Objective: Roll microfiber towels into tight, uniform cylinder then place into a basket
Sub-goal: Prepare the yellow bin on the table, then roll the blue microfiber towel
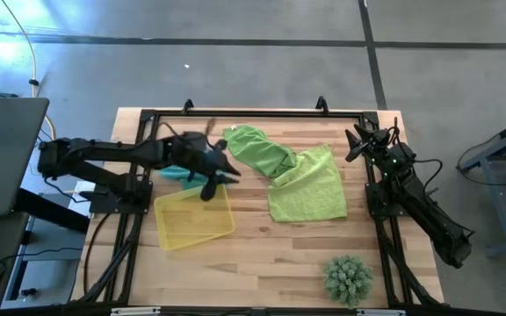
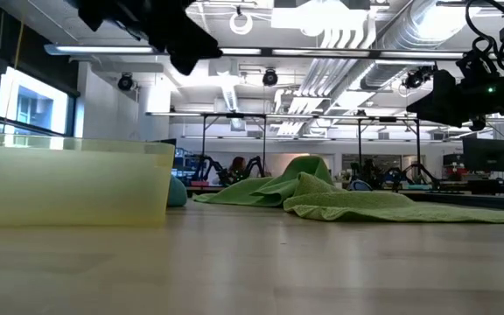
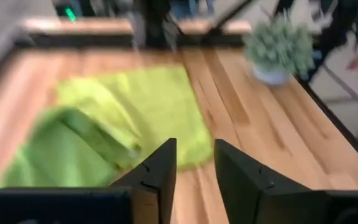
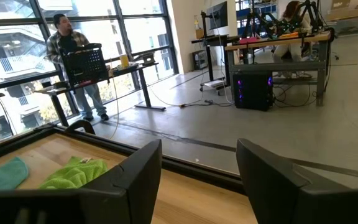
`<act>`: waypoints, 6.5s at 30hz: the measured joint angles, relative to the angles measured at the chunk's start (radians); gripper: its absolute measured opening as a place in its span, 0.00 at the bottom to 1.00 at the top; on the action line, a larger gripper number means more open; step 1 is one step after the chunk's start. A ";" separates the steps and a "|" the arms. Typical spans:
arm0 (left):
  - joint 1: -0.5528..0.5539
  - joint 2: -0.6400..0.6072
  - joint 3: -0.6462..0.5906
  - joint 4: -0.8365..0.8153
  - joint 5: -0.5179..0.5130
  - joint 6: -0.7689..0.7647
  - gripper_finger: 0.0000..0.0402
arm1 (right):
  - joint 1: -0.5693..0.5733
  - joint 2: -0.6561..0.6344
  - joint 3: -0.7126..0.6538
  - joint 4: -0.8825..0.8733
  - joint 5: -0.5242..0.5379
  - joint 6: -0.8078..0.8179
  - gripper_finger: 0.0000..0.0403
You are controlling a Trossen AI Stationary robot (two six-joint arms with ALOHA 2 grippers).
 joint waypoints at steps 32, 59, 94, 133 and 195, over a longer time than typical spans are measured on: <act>-0.558 0.121 0.076 -0.609 -0.223 -0.604 0.33 | 0.000 0.000 0.000 0.000 0.000 0.000 0.49; -0.700 0.389 0.075 -0.590 -0.216 -0.705 0.21 | 0.000 0.001 0.000 0.000 0.000 0.000 0.49; -0.792 0.367 0.075 -0.598 -0.185 -1.835 0.01 | 0.000 0.001 0.000 0.000 0.000 0.000 0.49; -0.791 0.367 0.075 -0.368 -0.365 -2.271 0.16 | 0.000 0.001 0.000 0.000 0.000 0.000 0.49; -0.278 0.472 0.262 -0.733 -0.785 -0.472 0.37 | 0.001 0.002 0.000 0.000 0.000 0.000 0.49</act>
